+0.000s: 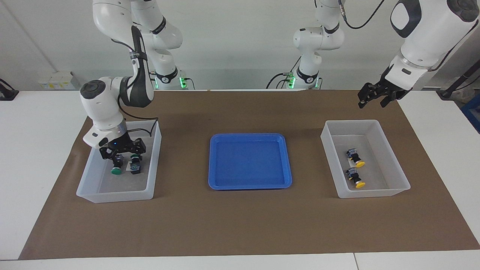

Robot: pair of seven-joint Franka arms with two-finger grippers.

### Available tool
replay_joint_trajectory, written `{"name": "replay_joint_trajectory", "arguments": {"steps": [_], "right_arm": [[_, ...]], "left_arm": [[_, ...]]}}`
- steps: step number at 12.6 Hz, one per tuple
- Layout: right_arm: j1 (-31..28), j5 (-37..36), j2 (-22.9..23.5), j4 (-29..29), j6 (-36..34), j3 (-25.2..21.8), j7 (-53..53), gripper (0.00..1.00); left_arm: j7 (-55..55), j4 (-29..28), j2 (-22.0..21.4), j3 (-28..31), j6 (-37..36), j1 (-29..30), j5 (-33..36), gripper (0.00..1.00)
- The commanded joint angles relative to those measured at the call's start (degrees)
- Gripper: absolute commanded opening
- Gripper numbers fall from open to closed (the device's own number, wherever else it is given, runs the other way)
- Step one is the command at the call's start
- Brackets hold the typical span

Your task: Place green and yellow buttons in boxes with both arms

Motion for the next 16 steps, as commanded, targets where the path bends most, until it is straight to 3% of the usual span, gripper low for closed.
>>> {"name": "replay_joint_trajectory", "arguments": {"steps": [1,4,9,13,16], "right_arm": [[0.07,1.49,-4.5,2.73,-7.31,0.59,5.28,1.0],[1.3,1.41,-7.86,8.95,-19.85,1.02,13.11,1.0],[1.13,0.97,-9.18,21.17,-36.66,1.64,15.24,1.0],[0.16,0.7,-6.91,30.58,-45.55,1.55,14.98,1.0],[0.51,0.79,-6.72,30.17,-46.44,1.55,15.15,1.0]], "left_arm": [[-0.7,0.0,-1.12,-0.44,-1.15,-0.57,1.85,0.96],[-0.26,-0.79,-1.56,-0.44,-0.1,0.04,1.85,1.0],[-0.17,-1.67,-1.83,0.09,4.02,0.49,1.85,1.0],[-0.18,-2.99,-2.27,0.0,5.1,0.14,1.85,1.0],[-0.79,-2.99,-2.36,-0.09,4.65,-0.3,1.85,1.0]]}}
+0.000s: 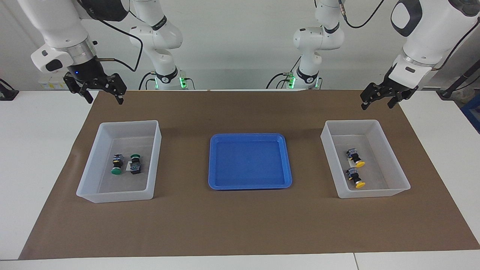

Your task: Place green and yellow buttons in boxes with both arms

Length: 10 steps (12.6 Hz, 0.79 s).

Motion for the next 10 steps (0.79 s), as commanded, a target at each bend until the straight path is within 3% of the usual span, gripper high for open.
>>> {"name": "replay_joint_trajectory", "arguments": {"steps": [1,10], "right_arm": [[-0.49,0.76,1.43,1.14,-1.62,0.3,0.8,1.0],[-0.31,0.76,0.81,-0.36,-1.27,0.39,0.54,1.0]], "left_arm": [[-0.79,-2.26,-1.88,0.08,0.66,-0.73,1.13,1.0],[5.19,-5.25,-3.46,-0.36,1.36,-0.82,1.04,1.0]]}}
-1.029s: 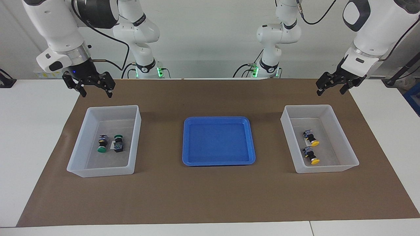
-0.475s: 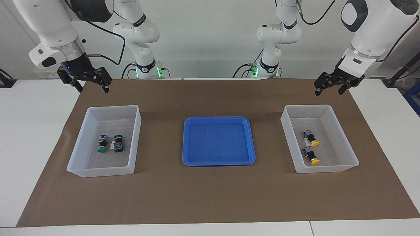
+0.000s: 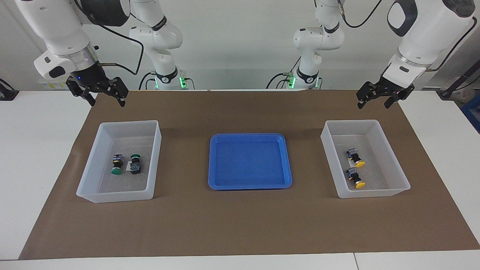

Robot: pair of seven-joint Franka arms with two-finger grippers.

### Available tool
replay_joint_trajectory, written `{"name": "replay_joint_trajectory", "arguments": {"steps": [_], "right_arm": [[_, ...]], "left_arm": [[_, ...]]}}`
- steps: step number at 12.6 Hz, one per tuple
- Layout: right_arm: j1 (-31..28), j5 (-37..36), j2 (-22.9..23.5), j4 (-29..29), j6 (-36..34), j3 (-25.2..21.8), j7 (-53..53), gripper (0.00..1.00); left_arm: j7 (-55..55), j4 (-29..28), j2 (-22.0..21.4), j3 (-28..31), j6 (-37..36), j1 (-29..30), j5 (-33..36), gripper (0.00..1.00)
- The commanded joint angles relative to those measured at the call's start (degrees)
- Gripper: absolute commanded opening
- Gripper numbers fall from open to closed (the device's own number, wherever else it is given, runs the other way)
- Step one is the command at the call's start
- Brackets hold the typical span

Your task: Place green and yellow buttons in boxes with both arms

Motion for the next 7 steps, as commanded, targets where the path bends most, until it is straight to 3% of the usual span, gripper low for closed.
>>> {"name": "replay_joint_trajectory", "arguments": {"steps": [1,7], "right_arm": [[-0.28,0.76,-0.18,-0.28,-0.58,0.35,0.71,1.0],[-0.02,0.76,-0.18,-0.37,-0.32,0.35,0.8,1.0]], "left_arm": [[1.48,-3.33,-2.51,0.42,1.73,-0.72,1.04,1.0],[0.68,-3.24,-2.42,0.33,2.17,-0.72,0.95,1.0]]}}
